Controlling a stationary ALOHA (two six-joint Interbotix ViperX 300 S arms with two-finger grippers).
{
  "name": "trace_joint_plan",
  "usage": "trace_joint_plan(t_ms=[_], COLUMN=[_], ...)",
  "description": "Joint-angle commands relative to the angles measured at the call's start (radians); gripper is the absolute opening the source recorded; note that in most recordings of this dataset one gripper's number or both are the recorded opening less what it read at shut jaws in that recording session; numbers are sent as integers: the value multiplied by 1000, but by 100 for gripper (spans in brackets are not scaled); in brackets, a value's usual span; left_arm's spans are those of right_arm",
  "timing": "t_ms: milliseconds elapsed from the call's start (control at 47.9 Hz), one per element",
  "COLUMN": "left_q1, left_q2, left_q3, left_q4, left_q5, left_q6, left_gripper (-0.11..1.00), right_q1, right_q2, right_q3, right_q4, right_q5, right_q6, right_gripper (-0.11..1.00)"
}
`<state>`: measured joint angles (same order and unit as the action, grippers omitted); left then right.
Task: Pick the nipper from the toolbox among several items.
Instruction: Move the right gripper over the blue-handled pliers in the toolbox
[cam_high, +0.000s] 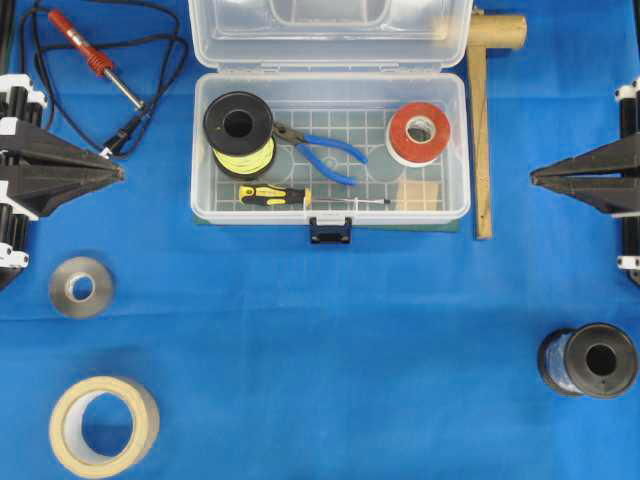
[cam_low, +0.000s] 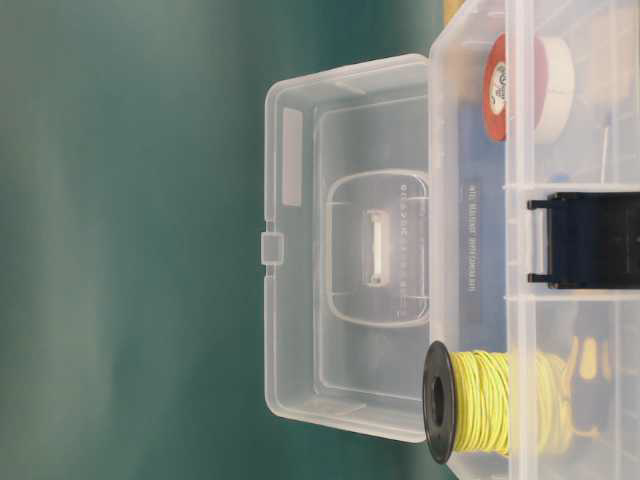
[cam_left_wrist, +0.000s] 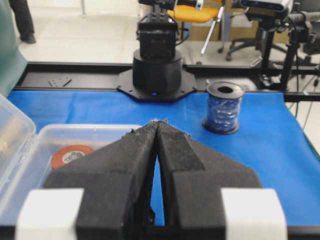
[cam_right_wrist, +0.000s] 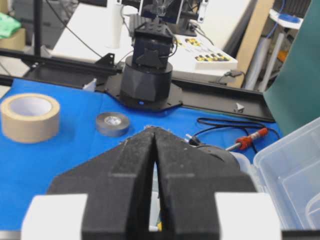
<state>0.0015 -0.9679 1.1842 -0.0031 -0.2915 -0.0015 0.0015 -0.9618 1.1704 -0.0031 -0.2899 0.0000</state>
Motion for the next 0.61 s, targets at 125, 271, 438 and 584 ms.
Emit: trace_joint_plan(t_ms=[125,271,438,584], left_q1=[2,2,2,2], left_q2=[5,5,8,15], left_q3=[-23,-21,-21,-20], left_q4=[-28,-28,-29,-29], left_q5=[-12,-12,-14,-17], left_q6=[8,8,6,5], left_gripper=[0,0,0,0], right_q1=[-21,-86,-172,-235], right_q2=[71,175,318,474], right_q3=[-78,-183,-299,-402], right_q4=[0,0,0,0], right_q5=[86,206,321,420], right_q6=[6,8,6,-2], right_gripper=[0,0,0,1])
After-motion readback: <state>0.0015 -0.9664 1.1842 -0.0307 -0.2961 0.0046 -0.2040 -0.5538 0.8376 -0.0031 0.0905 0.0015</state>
